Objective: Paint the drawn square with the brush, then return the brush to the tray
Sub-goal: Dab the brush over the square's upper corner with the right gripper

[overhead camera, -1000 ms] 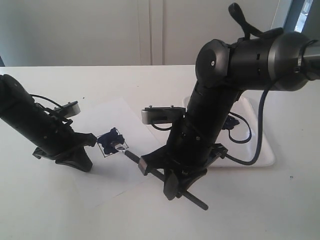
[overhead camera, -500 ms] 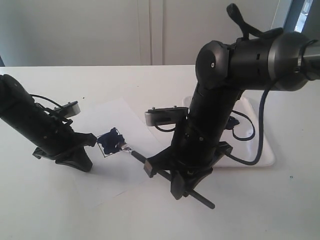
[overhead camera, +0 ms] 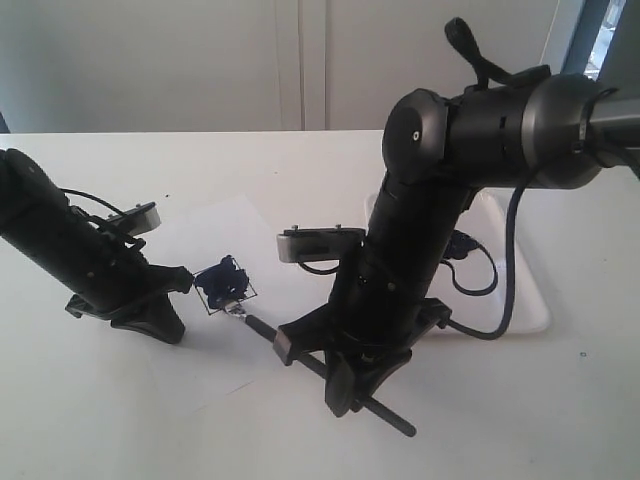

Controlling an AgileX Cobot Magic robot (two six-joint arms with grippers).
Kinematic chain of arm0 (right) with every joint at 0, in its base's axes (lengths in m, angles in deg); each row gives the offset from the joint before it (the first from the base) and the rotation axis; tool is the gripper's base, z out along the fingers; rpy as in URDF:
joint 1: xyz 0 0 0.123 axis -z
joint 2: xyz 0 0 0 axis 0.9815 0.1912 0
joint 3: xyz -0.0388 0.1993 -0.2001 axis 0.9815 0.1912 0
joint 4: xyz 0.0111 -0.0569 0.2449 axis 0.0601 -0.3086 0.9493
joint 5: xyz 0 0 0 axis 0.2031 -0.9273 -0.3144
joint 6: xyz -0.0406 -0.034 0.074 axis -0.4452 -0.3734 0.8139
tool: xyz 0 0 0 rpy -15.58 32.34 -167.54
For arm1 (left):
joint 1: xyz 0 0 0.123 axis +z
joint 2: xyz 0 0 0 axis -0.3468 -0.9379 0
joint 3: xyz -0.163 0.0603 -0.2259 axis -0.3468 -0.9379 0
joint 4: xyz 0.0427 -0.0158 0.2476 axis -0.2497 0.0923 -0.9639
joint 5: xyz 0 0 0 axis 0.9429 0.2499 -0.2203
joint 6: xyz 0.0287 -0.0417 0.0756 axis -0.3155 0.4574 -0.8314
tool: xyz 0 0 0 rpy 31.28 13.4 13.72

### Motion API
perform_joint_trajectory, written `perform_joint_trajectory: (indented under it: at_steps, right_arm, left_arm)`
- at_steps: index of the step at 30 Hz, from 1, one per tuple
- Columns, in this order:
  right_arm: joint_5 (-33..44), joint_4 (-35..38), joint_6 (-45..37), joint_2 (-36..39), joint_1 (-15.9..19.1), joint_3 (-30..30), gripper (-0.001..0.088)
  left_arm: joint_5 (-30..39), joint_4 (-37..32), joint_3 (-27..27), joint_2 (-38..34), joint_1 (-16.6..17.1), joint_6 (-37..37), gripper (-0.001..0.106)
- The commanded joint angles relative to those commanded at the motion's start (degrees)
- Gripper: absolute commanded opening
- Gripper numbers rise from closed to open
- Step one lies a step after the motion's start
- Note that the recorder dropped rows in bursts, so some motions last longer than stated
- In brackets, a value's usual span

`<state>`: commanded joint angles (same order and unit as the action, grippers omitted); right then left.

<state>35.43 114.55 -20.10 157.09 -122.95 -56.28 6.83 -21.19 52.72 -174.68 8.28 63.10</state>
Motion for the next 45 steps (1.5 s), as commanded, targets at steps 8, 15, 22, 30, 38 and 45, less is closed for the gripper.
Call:
perform_joint_trajectory:
  at_steps: [8,15,22,30,38,45]
  right_arm:
    - [-0.1,-3.9,2.9,0.0,0.0,0.0,0.0000]
    - [-0.2,-5.8,4.3,0.0,0.0,0.0,0.0000]
    - [-0.4,-8.1,6.1,0.0,0.0,0.0,0.0000]
    - [-0.4,-8.7,6.6,0.0,0.0,0.0,0.0000]
    - [-0.4,-9.9,7.7,0.0,0.0,0.0,0.0000]
    - [-1.1,-10.0,7.8,0.0,0.0,0.0,0.0000]
  left_arm:
    - [0.1,0.0,0.0,0.0,0.0,0.0,0.000]
    - [0.1,0.0,0.0,0.0,0.0,0.0,0.000]
    - [0.1,0.0,0.0,0.0,0.0,0.0,0.000]
    - [0.1,0.0,0.0,0.0,0.0,0.0,0.000]
    - [0.0,0.0,0.0,0.0,0.0,0.0,0.000]
    - [0.0,0.0,0.0,0.0,0.0,0.0,0.000]
